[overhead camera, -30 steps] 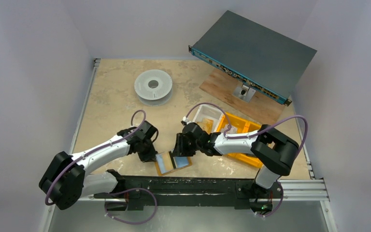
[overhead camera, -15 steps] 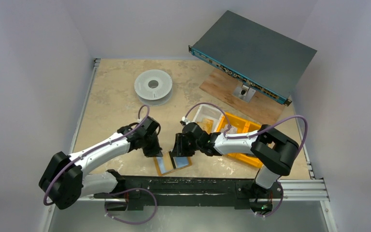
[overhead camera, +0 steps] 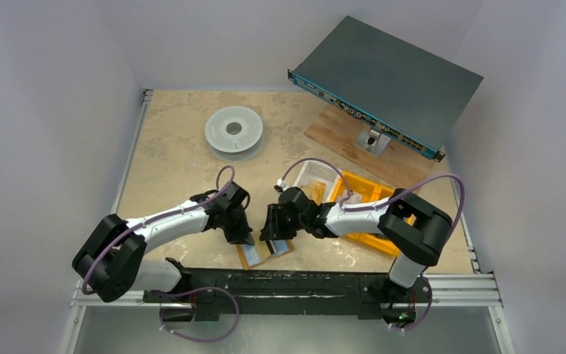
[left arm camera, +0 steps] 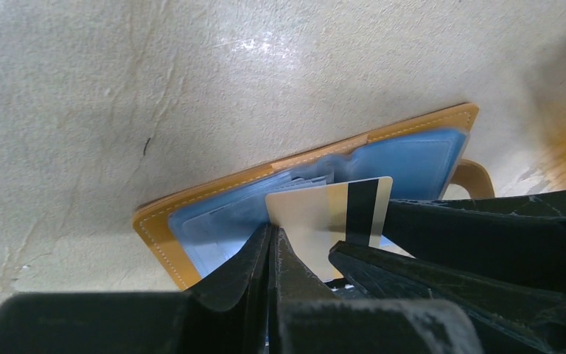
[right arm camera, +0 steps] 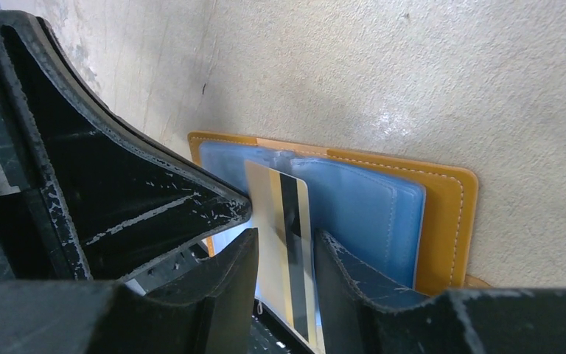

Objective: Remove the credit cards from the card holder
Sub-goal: Remove the credit card from the card holder, then place the credit card in the storage box.

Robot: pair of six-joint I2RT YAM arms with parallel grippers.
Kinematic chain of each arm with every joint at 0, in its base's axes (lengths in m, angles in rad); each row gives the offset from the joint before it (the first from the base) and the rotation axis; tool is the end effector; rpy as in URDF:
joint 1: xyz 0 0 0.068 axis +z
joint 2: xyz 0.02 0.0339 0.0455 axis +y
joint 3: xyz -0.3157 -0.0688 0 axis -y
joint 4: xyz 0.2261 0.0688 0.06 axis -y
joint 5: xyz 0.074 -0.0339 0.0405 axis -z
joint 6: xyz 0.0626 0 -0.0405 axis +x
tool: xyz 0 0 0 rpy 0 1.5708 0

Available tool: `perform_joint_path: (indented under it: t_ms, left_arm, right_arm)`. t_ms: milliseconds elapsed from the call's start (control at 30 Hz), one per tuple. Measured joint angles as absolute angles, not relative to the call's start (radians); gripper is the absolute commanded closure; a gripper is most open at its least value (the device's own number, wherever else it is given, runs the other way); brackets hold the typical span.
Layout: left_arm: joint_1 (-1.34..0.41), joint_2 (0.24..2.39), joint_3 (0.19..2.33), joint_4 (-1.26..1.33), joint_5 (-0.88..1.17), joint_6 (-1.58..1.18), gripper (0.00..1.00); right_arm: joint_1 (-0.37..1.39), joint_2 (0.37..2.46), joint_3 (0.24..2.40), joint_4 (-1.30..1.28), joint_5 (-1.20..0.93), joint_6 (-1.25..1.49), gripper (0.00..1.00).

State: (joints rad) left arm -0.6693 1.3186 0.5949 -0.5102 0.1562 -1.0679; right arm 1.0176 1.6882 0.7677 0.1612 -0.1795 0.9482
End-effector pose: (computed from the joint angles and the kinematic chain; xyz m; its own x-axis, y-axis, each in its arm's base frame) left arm 0.1471 -0.1288 0.1863 -0.9291 -0.3686 -0.0307 -0.3337 0.8711 -0.3604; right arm 0.1691 0.2951 0.1901 -0.9463 -0.0111 -0.3231 -0.2340 0.7130 0.6609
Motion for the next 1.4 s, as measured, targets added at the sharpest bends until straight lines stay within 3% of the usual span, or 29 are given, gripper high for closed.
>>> perform_joint_path:
  t_ms: [567, 1400]
  left_arm:
    - [-0.675, 1.314, 0.591, -0.513, 0.138, -1.134, 1.00]
    - [-0.677, 1.275, 0.599, -0.577, 0.075, -1.112, 1.00]
  right_arm:
    - [1.007, 1.670, 0.717, 0.224, -0.204, 0.961, 0.99]
    - [0.981, 1.478, 0.700, 0.064, -0.141, 0.924, 1.00]
